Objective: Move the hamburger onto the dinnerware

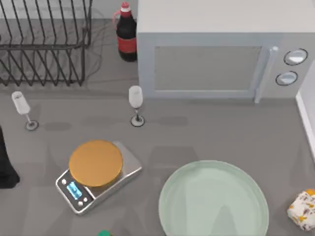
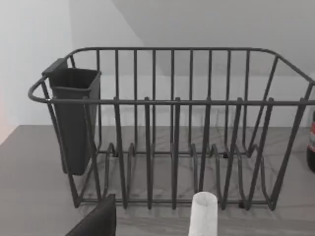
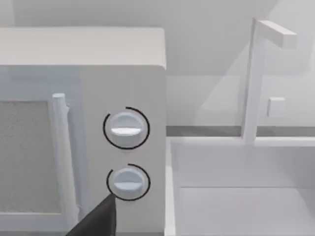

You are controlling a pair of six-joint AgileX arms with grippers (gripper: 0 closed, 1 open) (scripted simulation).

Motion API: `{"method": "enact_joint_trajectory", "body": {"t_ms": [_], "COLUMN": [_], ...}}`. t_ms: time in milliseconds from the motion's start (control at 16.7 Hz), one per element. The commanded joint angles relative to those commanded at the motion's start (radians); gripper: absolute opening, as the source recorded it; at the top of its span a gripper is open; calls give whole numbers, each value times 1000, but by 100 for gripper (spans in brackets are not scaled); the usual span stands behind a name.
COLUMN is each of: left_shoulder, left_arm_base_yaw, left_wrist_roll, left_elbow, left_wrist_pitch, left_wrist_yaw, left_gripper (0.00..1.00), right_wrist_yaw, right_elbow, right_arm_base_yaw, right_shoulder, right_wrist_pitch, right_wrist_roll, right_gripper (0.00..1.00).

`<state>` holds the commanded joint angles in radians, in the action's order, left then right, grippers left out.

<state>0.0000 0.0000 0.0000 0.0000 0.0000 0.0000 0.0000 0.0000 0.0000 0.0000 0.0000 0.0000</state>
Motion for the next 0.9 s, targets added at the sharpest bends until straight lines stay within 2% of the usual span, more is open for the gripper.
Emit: {"method": "enact_joint_trajectory", "body": {"t_ms": [180,420,900], "left_shoulder": [0,0,0], "left_arm_base_yaw": [0,0,0], "left_wrist_roll": [0,0,0], "left_elbow": [0,0,0], "left_wrist_pitch": [0,0,0], "left_wrist_yaw": [0,0,0], "left_gripper": [100,100,100], "right_wrist_yaw": [0,1,1], "right_elbow": [10,117,484], "right_arm_base_yaw": [3,45,195], "right_shoulder": [12,161,856], "right_wrist_pitch": [-11,-131,-577], "right_wrist_roll": [-3,-40,-171], "right_gripper": [100,100,100]}}
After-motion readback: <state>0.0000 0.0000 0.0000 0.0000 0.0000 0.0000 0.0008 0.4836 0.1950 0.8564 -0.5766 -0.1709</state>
